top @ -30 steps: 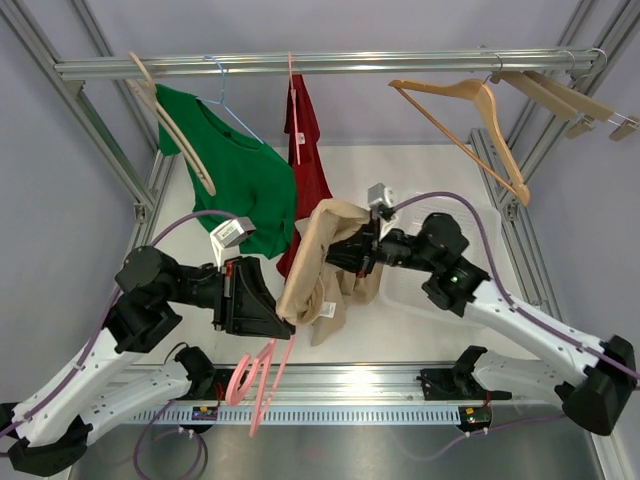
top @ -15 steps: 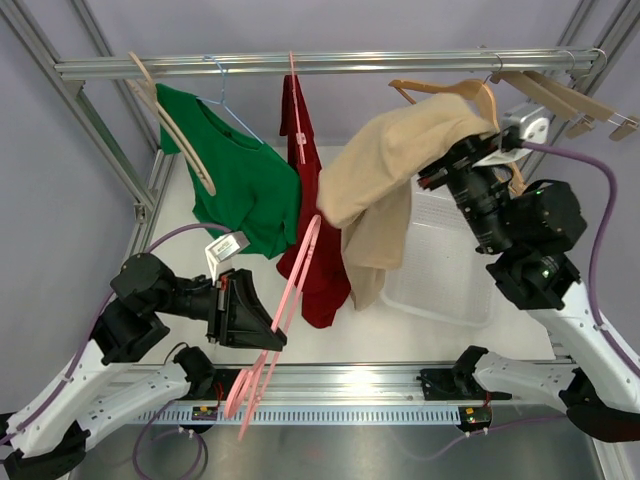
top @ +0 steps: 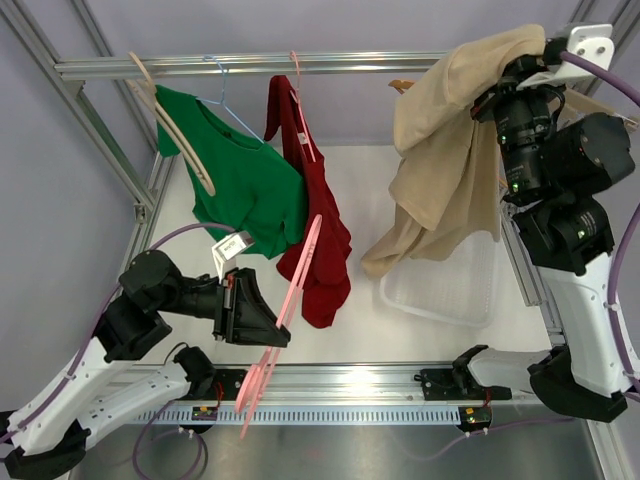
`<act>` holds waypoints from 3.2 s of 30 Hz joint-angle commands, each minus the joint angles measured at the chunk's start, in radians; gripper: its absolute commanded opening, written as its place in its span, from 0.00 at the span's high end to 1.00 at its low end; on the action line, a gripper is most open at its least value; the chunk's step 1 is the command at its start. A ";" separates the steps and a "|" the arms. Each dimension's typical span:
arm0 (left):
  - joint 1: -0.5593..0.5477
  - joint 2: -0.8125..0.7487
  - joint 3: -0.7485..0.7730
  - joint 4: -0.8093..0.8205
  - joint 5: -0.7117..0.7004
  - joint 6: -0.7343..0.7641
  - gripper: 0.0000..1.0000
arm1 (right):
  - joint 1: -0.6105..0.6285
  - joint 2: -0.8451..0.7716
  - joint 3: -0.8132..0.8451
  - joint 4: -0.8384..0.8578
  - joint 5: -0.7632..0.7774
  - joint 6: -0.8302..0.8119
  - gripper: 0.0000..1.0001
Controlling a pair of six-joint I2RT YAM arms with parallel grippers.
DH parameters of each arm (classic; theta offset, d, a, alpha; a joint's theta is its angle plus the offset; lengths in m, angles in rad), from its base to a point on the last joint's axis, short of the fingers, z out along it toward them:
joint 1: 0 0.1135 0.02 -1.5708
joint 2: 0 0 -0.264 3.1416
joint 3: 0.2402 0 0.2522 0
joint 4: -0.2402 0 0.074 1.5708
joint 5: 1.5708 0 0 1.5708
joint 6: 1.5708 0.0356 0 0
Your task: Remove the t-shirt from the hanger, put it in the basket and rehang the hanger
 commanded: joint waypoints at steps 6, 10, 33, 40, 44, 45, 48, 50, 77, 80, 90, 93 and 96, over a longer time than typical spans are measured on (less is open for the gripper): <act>-0.005 0.098 0.118 0.017 -0.089 0.009 1.00 | -0.109 0.042 0.171 -0.077 -0.003 -0.019 1.00; -0.005 0.146 0.152 0.018 -0.119 0.015 1.00 | -0.111 0.071 0.292 -0.131 0.000 -0.041 1.00; -0.005 0.284 0.140 0.219 -0.135 -0.082 1.00 | -0.111 -0.303 -0.511 0.105 0.109 0.112 1.00; -0.005 0.312 0.137 0.236 -0.127 -0.086 1.00 | -0.110 -0.535 -0.884 0.138 0.250 0.257 1.00; -0.005 0.332 0.138 0.238 -0.124 -0.091 1.00 | -0.110 -0.505 -0.752 0.106 0.209 0.220 1.00; -0.005 0.335 0.140 0.239 -0.124 -0.088 1.00 | -0.111 -0.454 -0.687 0.075 0.192 0.187 1.00; -0.005 0.338 0.131 0.253 -0.130 -0.088 1.00 | -0.111 -0.341 -0.427 -0.009 0.106 0.165 1.00; -0.005 0.338 0.115 0.282 -0.129 -0.100 1.00 | -0.111 -0.278 -0.241 -0.072 0.066 0.153 1.00; -0.005 0.378 0.118 0.414 -0.172 -0.218 1.00 | -0.111 -0.552 -1.200 0.075 0.248 0.560 0.99; -0.006 0.419 0.153 0.445 -0.187 -0.240 1.00 | -0.111 -0.470 -1.314 0.014 0.300 0.673 0.98; -0.002 0.568 0.295 0.498 -0.213 -0.257 1.00 | -0.110 -0.451 -1.204 -0.235 0.238 0.815 0.34; 0.004 0.631 0.345 0.508 -0.230 -0.263 1.00 | -0.111 -0.587 -1.159 -0.310 0.198 0.765 0.11; 0.009 0.692 0.402 0.532 -0.251 -0.280 1.00 | -0.110 -0.699 -1.109 -0.397 0.144 0.719 0.10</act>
